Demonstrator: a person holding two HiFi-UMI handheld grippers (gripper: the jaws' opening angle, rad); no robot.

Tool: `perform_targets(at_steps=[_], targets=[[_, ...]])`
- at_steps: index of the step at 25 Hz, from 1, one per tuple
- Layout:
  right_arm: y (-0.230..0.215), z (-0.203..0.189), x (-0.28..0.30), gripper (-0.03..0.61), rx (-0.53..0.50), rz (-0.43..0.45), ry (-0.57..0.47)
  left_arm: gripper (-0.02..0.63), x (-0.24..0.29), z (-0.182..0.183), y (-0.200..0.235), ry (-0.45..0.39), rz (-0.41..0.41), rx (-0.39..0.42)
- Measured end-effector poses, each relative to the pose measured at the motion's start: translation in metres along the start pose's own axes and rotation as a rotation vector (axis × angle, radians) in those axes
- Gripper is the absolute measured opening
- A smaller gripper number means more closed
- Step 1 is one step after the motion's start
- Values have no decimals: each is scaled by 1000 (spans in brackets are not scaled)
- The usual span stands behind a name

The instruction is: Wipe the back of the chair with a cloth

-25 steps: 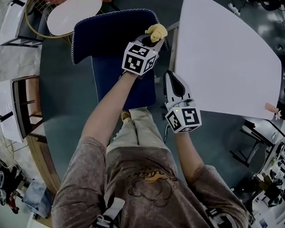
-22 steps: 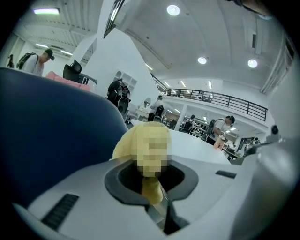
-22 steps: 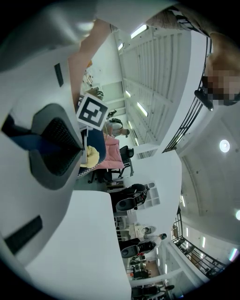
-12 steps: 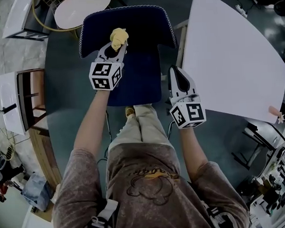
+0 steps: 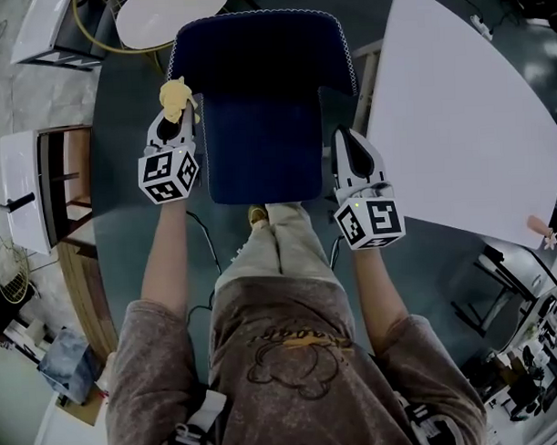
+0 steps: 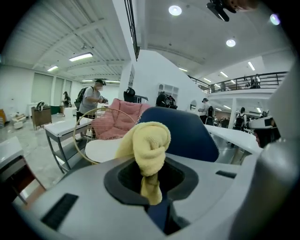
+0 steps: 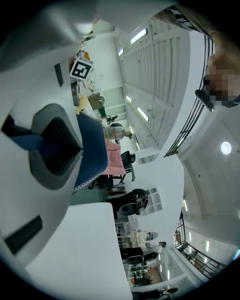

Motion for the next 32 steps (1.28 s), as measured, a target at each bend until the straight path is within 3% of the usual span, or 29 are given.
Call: perform_targets(at_steps=[13, 20, 32], targets=[[-2, -2, 7, 25, 3, -5, 9, 64, 36, -18, 19, 2, 89, -64], [-6, -4, 11, 25, 3, -10, 14, 64, 77, -28, -1, 18, 21, -37], [-22, -8, 7, 25, 30, -26, 16, 64, 128, -47, -77, 61, -114, -38]])
Point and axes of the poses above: the fingertips, and each gripper's own axes: x forward along the fingers, y to its left, z out of its top, the point moved 3 cm from there along -x, backward along the fingers, and after that the axes turned 9 degrees about -x, right-handed, at the moved point
